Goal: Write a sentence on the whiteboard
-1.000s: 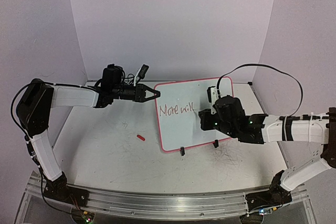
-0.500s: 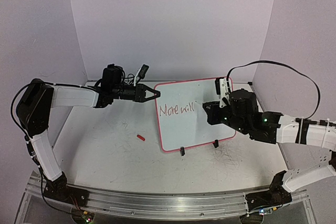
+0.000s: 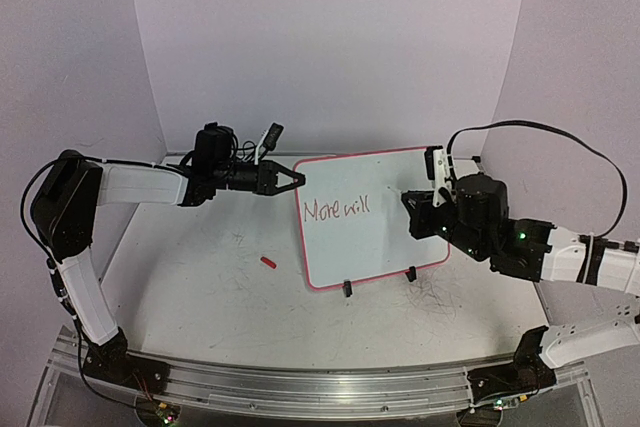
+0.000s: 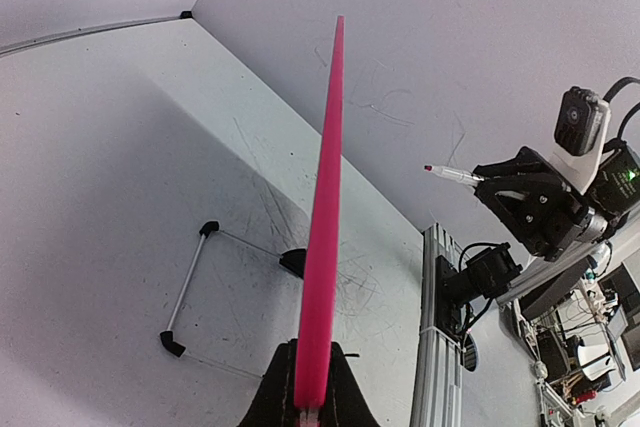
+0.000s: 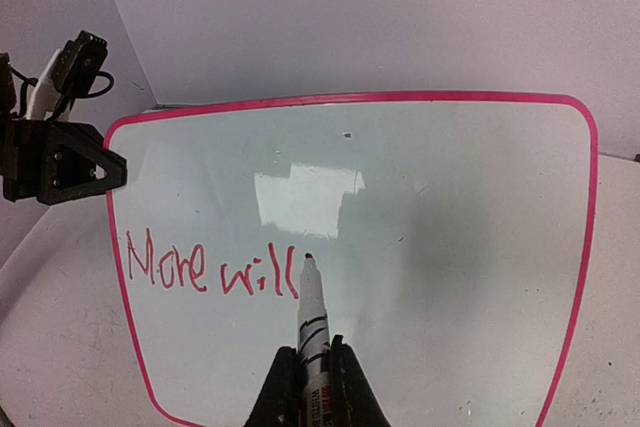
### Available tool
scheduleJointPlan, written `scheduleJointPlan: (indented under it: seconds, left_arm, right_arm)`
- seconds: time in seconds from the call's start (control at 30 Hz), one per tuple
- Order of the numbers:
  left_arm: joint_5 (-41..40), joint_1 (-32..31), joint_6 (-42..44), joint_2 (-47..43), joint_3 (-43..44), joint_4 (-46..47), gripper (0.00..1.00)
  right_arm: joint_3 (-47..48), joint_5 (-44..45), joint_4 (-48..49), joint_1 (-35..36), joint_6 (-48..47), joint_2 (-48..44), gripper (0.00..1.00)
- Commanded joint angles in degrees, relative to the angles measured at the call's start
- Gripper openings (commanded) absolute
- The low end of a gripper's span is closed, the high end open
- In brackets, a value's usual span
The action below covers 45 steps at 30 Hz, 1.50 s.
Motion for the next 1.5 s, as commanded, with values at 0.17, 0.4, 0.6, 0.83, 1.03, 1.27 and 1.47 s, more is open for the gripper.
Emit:
scheduleJointPlan:
  seconds: [0.17, 0.4, 0.6, 0.83, 1.03, 1.27, 1.47]
  left_arm:
    - [-1.2, -0.2, 0.4, -1.4, -0.2, -1.3, 0.0]
    - [-1.4, -0.2, 0.5, -1.5, -0.1, -1.7, 0.0]
    - [-1.2, -0.2, 0.7, -1.4, 0.1, -2.0, 0.0]
    - [-1.4, -0.2, 0.8, -1.3, 0.2, -2.2, 0.0]
    - [-1.5, -0.2, 0.9, -1.6, 0.1, -2.3, 0.0]
    - [-1.6, -0.2, 1.0, -1.7, 0.2, -2.4, 0.0]
    - [-1.6, -0.2, 0.9, -1.0, 0.4, -2.5, 0.0]
  right_arm:
    - [0.0, 1.9, 1.9, -0.2, -1.6, -0.2, 0.0]
    - [-0.1, -0.1, 2.4, -0.2, -1.2, 1.1, 0.0]
    - [0.1, -1.5, 2.9, -0.2, -1.0, 2.0, 0.0]
    - [0.5, -2.4, 3.5, -0.2, -0.4, 3.3, 0.0]
    - [0.0, -1.9, 3.5, -0.2, 0.7, 3.2, 0.0]
    - [-0.4, -1.8, 3.5, -0.2, 1.2, 2.8, 0.0]
    - [-0.3, -0.8, 3.5, -0.2, 1.3, 2.9, 0.0]
